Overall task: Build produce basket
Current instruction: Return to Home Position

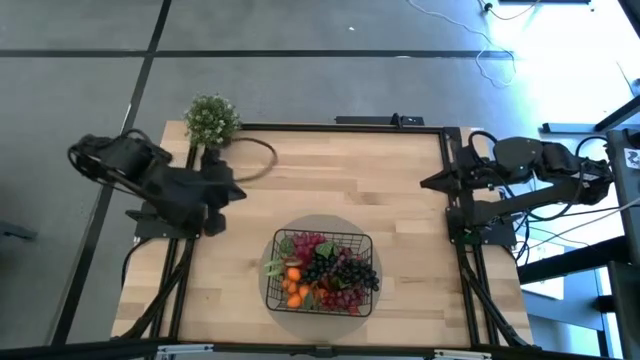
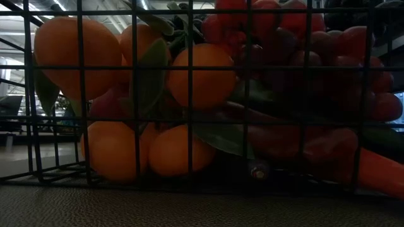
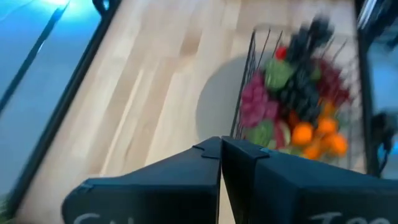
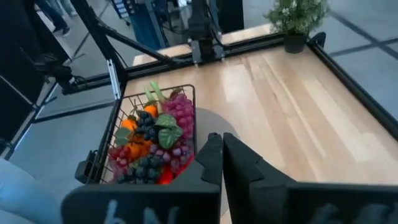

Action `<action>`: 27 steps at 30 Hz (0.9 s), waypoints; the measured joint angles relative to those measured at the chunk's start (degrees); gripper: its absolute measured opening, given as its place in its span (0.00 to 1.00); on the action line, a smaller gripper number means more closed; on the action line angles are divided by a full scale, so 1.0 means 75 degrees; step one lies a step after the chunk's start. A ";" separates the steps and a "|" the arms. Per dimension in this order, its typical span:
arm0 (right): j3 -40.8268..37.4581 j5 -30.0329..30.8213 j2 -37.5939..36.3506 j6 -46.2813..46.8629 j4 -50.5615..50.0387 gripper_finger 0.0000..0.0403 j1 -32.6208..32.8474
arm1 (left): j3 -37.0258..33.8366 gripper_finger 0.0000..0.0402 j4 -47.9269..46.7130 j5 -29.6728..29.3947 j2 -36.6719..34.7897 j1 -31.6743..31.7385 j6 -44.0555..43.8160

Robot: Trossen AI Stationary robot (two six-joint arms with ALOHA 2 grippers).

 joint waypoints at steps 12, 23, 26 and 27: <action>-0.1081 -0.0008 -0.1481 -0.0369 0.1087 0.00 0.0000 | -0.4156 0.00 0.3088 -0.0498 -0.3747 0.0005 -0.0105; -0.3161 -0.0200 -0.3345 -0.0409 0.2631 0.00 0.0000 | -0.6286 0.00 0.5192 -0.0505 -0.6133 0.0005 0.0714; -0.3639 -0.0197 -0.3833 -0.0206 0.2766 0.00 -0.0003 | -0.6635 0.00 0.5475 -0.0503 -0.6617 0.0005 0.0883; -0.3803 -0.0199 -0.3989 -0.0182 0.2855 0.00 0.0000 | -0.6755 0.00 0.5509 -0.0505 -0.6788 0.0005 0.0951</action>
